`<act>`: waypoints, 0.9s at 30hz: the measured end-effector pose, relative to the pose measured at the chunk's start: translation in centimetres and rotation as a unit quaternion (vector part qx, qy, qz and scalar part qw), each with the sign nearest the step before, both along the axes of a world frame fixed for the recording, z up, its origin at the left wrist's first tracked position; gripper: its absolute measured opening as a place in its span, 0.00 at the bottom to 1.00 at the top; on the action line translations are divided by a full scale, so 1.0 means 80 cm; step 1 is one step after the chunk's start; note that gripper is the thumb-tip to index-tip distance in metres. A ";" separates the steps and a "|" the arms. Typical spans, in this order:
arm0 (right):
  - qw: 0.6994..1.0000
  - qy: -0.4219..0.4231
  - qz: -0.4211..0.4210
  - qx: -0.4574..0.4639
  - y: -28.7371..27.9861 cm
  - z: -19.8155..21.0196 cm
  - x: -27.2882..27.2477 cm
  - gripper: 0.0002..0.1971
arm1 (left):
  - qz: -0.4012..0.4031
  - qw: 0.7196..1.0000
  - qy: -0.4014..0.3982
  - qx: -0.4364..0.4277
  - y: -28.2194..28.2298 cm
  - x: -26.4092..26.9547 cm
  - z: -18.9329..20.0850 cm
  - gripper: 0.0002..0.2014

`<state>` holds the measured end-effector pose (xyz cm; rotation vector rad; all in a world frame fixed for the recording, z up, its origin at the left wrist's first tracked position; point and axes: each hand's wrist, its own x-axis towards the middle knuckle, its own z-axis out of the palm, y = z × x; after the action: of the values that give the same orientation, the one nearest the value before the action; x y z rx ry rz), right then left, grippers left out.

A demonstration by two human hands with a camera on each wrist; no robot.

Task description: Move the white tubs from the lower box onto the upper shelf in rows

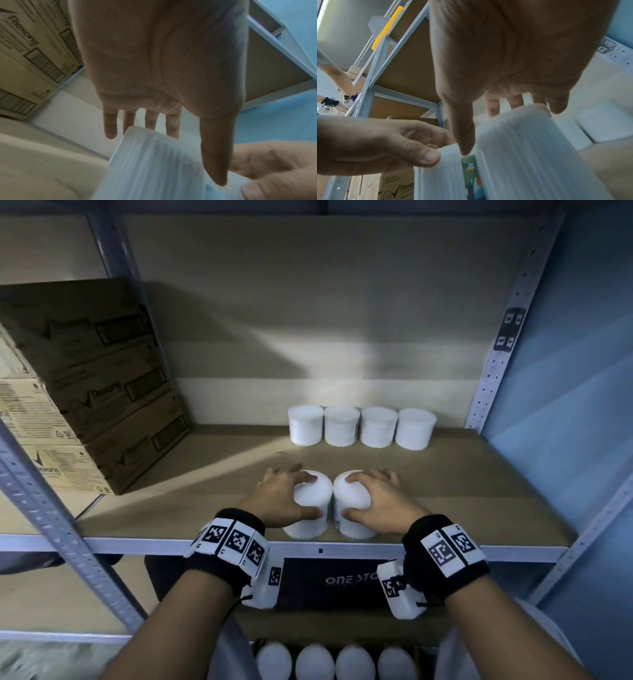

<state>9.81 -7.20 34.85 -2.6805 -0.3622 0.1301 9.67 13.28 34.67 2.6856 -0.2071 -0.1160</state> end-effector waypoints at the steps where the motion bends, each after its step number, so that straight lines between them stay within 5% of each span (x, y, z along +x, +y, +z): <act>1: 1.000 0.002 0.004 -0.001 -0.002 0.001 -0.003 0.32 | -0.009 1.000 -0.008 -0.005 0.002 -0.003 0.003 0.33; 8: 0.999 -0.031 0.017 0.011 -0.011 0.012 -0.018 0.20 | -0.029 0.996 -0.069 -0.052 0.012 -0.025 0.005 0.17; 27: 0.994 -0.071 0.078 -0.005 0.039 0.007 0.028 0.18 | 0.031 0.995 -0.076 -0.056 0.054 0.000 0.001 0.17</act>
<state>12.04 -4.11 35.42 -2.6760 -0.6176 -0.0127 9.70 17.59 34.72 2.5863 -0.1718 0.1163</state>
